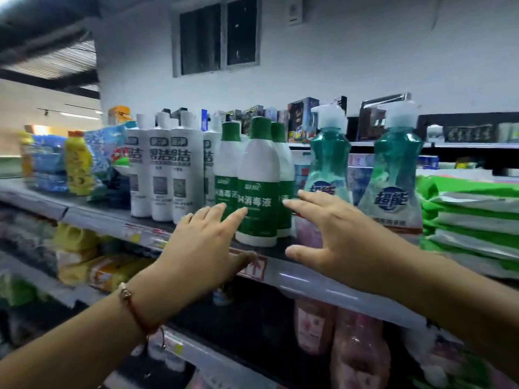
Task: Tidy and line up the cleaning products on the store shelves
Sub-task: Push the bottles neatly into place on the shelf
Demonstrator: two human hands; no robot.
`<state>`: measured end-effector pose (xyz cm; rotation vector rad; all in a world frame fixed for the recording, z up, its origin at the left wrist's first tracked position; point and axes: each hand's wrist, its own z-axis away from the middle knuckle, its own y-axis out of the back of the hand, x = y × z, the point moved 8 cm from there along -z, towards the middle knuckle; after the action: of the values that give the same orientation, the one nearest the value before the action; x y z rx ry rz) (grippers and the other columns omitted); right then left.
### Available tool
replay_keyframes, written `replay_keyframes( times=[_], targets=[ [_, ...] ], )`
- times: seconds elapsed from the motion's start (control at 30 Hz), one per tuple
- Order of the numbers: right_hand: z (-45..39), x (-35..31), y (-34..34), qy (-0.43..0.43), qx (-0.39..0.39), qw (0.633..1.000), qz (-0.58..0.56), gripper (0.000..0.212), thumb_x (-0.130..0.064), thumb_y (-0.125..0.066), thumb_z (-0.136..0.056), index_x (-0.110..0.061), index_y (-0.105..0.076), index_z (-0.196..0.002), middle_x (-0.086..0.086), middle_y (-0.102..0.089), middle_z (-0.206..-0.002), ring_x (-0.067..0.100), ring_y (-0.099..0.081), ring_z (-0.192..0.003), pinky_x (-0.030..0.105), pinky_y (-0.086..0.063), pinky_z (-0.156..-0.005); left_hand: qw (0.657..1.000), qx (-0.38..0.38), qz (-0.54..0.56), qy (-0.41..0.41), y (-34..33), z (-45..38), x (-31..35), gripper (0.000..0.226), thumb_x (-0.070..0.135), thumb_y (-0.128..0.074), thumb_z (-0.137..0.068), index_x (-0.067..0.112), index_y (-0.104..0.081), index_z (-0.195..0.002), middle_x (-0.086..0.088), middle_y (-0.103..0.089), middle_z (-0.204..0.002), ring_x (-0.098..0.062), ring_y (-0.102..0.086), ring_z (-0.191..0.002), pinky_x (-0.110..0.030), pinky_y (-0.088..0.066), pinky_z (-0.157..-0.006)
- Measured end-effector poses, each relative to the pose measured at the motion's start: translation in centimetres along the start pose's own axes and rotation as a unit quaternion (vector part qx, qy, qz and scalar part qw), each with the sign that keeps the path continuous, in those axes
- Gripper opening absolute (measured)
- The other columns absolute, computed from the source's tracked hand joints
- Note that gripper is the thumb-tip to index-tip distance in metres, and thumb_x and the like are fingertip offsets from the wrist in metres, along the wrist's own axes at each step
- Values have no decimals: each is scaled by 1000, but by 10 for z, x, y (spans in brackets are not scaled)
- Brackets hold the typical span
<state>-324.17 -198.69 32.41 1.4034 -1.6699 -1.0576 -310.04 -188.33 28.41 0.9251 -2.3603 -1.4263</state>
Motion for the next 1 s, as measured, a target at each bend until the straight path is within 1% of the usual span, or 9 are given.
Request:
replay_keyframes(
  times=[0.1, 0.23, 0.3, 0.4, 0.5, 0.63, 0.73, 0.87, 1.0],
  targets=[
    [-33, -37, -21, 11, -28, 999, -25, 81, -56, -58, -93, -34, -17, -159, -4, -13, -167, 13, -10, -153, 30, -9, -122, 999, -25, -16, 21, 5, 22, -57, 88, 78, -35, -89, 35, -4, -159, -4, -21, -165, -23, -21, -151, -39, -25, -120],
    [-81, -96, -49, 25, -49, 997, -62, 80, -55, -62, -91, -34, -23, -158, -5, -19, -166, 13, -18, -152, 30, -17, -122, 997, -40, -44, 58, 13, 58, -141, 86, 76, -37, -90, 34, -8, -159, -2, -25, -163, -21, -24, -150, -37, -28, -119],
    [-91, -108, -57, 20, -55, 996, -72, 80, -55, -62, -91, -34, -24, -157, -6, -19, -166, 13, -19, -152, 31, -19, -122, 996, -46, -44, 65, 14, 67, -161, 85, 76, -37, -90, 35, -9, -159, -2, -24, -164, -21, -24, -150, -38, -28, -119],
    [-118, -162, -76, 44, -59, 993, -93, 79, -55, -62, -91, -34, -25, -157, -8, -20, -166, 12, -19, -151, 31, -20, -123, 993, -53, -52, 92, 20, 94, -220, 84, 76, -37, -91, 36, -8, -159, -1, -23, -164, -22, -22, -150, -40, -27, -120],
    [-140, -212, -90, 65, -61, 991, -101, 79, -56, -62, -91, -35, -24, -157, -8, -20, -165, 13, -20, -151, 32, -20, -121, 991, -53, -51, 110, 23, 117, -266, 82, 74, -38, -92, 35, -11, -159, 0, -26, -163, -21, -25, -149, -39, -28, -118],
    [-169, -266, -105, 90, -60, 987, -119, 79, -57, -63, -90, -36, -25, -157, -7, -21, -165, 13, -20, -151, 33, -20, -123, 989, -50, -63, 124, 28, 136, -314, 80, 73, -39, -92, 35, -14, -158, 3, -32, -158, -18, -31, -145, -36, -32, -116],
    [-193, -296, -111, 102, -59, 985, -126, 80, -59, -62, -90, -38, -22, -157, -9, -18, -166, 14, -19, -152, 37, -21, -123, 987, -36, -65, 141, 29, 139, -348, 80, 74, -39, -92, 36, -15, -158, 4, -37, -155, -17, -35, -142, -35, -34, -114],
    [-230, -320, -117, 113, -46, 985, -121, 81, -58, -62, -89, -38, -21, -157, -10, -18, -166, 15, -20, -151, 36, -22, -123, 986, -17, -68, 149, 23, 127, -381, 80, 74, -41, -91, 36, -17, -157, 3, -40, -153, -17, -37, -141, -36, -36, -114],
    [-269, -330, -127, 116, -39, 987, -101, 80, -56, -62, -91, -34, -23, -157, -9, -24, -163, 17, -27, -148, 35, -25, -120, 987, -8, -71, 143, 8, 99, -404, 80, 73, -41, -91, 34, -17, -157, 3, -41, -152, -18, -39, -138, -38, -37, -112]
  ],
)
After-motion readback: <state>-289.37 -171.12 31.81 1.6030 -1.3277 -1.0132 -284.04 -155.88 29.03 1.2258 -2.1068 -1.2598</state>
